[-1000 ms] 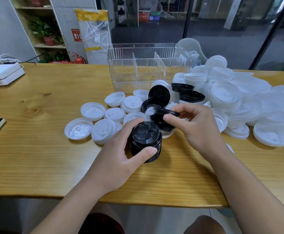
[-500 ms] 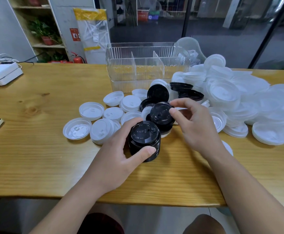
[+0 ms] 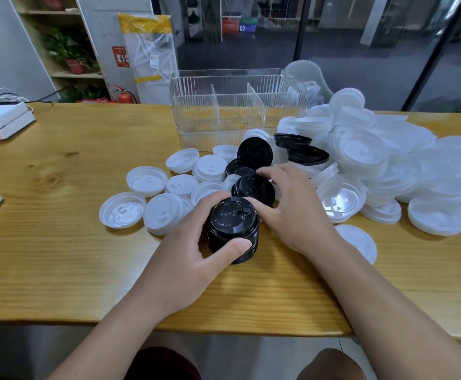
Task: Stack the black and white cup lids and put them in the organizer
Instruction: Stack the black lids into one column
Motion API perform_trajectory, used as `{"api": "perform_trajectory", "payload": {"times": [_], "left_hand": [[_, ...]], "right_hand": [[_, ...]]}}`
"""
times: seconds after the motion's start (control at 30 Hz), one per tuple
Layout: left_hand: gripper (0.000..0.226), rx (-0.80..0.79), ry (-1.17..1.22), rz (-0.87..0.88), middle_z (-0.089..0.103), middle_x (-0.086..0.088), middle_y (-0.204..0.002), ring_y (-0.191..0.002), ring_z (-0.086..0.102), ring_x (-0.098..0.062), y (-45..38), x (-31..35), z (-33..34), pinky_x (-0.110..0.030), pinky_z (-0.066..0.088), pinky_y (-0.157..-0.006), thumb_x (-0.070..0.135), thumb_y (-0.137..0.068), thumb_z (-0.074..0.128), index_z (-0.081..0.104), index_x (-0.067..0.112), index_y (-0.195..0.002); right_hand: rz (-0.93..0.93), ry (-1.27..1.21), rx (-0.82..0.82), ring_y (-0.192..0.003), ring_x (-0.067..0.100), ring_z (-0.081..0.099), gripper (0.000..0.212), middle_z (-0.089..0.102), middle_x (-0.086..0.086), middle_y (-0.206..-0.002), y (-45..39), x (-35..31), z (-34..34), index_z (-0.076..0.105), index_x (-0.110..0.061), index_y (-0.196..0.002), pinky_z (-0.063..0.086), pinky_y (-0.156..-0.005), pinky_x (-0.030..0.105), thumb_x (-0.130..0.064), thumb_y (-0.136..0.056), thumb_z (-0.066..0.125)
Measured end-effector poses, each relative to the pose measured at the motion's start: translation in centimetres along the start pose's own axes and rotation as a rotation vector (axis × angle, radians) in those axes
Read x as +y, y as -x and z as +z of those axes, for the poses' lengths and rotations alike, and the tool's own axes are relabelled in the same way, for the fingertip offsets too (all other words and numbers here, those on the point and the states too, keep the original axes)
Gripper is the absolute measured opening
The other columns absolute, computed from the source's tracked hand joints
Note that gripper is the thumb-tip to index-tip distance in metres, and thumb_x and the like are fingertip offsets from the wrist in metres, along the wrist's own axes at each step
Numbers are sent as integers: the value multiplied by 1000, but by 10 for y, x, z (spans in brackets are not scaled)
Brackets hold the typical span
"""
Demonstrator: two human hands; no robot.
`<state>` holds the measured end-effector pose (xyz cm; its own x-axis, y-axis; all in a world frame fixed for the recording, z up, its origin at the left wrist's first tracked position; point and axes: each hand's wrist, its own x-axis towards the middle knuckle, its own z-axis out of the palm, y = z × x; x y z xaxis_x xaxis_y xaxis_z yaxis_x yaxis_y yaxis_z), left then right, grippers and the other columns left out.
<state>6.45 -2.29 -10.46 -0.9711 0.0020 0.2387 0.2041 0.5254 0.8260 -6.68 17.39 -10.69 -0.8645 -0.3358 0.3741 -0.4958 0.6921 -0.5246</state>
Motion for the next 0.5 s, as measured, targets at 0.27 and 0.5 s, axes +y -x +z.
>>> {"api": "perform_trajectory", "payload": {"times": [0.27, 0.5], "left_hand": [[59, 4, -7, -3, 66, 33, -138, -133, 62, 4, -1, -1, 0, -24, 46, -107, 40, -96, 81, 50, 55, -144], [61, 7, -6, -2, 66, 32, -138, -133, 62, 3, 0, -1, 0, -27, 47, -107, 41, -96, 82, 49, 54, -146]], "right_hand": [[-37, -245, -101, -151, -9, 35, 84, 46, -25, -162, 11, 1, -21, 33, -40, -167, 30, -127, 25, -14, -96, 71], [14, -21, 108, -131, 9, 53, 71, 61, -18, -133, 11, 7, -16, 56, -34, -147, 35, -120, 45, -68, -87, 76]]}}
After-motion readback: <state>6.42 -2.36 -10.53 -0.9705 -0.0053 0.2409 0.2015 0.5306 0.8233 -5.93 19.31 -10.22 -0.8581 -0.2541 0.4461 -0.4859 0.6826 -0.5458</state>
